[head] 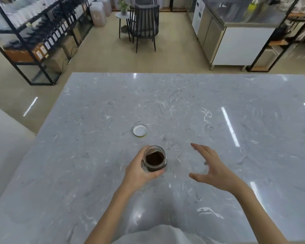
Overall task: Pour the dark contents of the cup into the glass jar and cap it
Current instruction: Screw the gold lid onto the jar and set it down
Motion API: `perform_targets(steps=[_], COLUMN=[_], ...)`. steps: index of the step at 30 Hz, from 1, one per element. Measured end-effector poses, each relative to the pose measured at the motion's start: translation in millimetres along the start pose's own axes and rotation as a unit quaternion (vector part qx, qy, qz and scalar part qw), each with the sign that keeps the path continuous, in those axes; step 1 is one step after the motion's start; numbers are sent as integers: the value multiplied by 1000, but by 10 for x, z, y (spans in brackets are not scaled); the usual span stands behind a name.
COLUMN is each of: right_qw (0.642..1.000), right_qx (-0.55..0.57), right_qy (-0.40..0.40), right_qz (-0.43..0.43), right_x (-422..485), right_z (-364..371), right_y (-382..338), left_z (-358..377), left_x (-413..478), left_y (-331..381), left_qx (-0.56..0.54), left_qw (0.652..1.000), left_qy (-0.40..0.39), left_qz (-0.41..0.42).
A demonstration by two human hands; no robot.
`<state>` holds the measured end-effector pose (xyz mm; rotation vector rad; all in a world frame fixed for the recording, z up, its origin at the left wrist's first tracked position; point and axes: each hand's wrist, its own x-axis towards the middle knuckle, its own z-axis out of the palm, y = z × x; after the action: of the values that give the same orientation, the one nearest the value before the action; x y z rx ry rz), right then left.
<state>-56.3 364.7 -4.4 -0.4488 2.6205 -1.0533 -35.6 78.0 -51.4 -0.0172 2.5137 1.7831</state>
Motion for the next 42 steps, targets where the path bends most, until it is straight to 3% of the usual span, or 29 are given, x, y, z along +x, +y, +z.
perform_targets(steps=[15, 23, 27, 29, 31, 32, 34, 37, 42], right_qw=[998, 994, 985, 991, 986, 976, 955, 913, 888], right_qx=[-20, -102, -165, -116, 47, 141, 278, 359, 404], right_qy=[-58, -40, -38, 51, 156, 163, 73, -77, -118], right_qz=[5, -14, -4, -38, -32, -1, 78, 179, 184], right_x=[54, 166, 99, 2, -109, -145, -149, -82, 27], right_z=[226, 235, 201, 241, 390, 497, 756, 1082, 1295], right_y=[209, 205, 88, -87, -351, -487, -724, -915, -974], left_z=[-72, -209, -303, -324, -297, -259, -156, -18, 99], left_x=[49, 201, 189, 120, 14, -48, -186, -366, -632], left_y=[-330, -407, -447, -476, -470, -458, -431, -423, -402], left_qx=[78, 107, 95, 88, 76, 61, 29, 3, -55], left_qw=[993, 985, 988, 991, 994, 996, 993, 988, 983], left_qy=[-78, -130, -108, -80, -32, 2, 71, 102, 103], left_qz=[-46, -48, -50, -54, -65, -72, -91, -116, -138])
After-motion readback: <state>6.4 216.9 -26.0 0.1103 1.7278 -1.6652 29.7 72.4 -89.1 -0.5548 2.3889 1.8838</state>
